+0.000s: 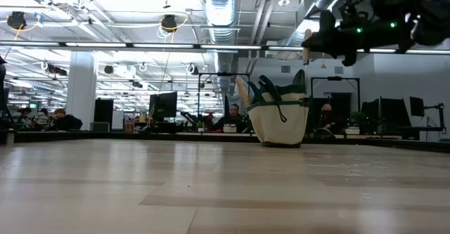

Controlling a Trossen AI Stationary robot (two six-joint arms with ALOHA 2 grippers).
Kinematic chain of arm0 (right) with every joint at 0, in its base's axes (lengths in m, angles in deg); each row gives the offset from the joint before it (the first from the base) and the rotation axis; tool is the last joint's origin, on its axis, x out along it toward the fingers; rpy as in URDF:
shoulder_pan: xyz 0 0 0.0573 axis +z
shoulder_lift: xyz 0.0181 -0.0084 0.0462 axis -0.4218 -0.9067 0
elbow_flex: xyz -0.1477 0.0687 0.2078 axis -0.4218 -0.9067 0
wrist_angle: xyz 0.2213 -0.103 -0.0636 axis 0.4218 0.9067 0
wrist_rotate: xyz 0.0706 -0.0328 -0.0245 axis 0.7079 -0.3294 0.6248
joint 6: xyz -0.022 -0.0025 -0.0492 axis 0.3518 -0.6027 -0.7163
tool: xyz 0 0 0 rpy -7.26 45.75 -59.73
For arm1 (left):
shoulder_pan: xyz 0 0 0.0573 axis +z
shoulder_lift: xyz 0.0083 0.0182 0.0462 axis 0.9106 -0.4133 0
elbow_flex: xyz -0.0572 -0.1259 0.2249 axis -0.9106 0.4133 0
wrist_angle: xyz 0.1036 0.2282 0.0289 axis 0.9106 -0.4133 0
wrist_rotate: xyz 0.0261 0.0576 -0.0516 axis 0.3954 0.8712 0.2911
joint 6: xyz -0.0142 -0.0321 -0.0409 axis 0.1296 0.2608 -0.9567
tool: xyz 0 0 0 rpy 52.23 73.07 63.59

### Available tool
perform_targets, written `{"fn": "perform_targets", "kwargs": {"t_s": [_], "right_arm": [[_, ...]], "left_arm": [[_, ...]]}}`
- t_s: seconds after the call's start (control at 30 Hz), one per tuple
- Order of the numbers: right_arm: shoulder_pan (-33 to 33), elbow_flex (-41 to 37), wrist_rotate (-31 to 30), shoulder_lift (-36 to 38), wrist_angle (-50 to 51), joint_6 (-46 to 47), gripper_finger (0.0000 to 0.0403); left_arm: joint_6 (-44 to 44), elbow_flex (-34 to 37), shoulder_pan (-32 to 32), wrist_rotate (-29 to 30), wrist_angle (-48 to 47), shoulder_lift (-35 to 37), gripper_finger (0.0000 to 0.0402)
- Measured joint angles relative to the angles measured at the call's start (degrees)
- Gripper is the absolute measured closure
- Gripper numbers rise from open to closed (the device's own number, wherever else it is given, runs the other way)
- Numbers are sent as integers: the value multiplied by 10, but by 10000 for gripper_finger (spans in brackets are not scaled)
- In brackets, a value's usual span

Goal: Pick & Place Garden tools in Gardening bag
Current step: Put the trowel into the side pocket of the gardening bag

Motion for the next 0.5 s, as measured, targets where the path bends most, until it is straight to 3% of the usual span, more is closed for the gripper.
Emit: {"fn": "perform_targets", "kwargs": {"t_s": [0.27, 0.5], "right_arm": [[-37, -42, 48, -3, -68, 8, 345], [-47, -43, 87, -61, -97, 3, 345]], "left_arm": [[0, 0, 0, 4, 1, -2, 394], [0, 0, 0, 5, 1, -2, 394]]}}
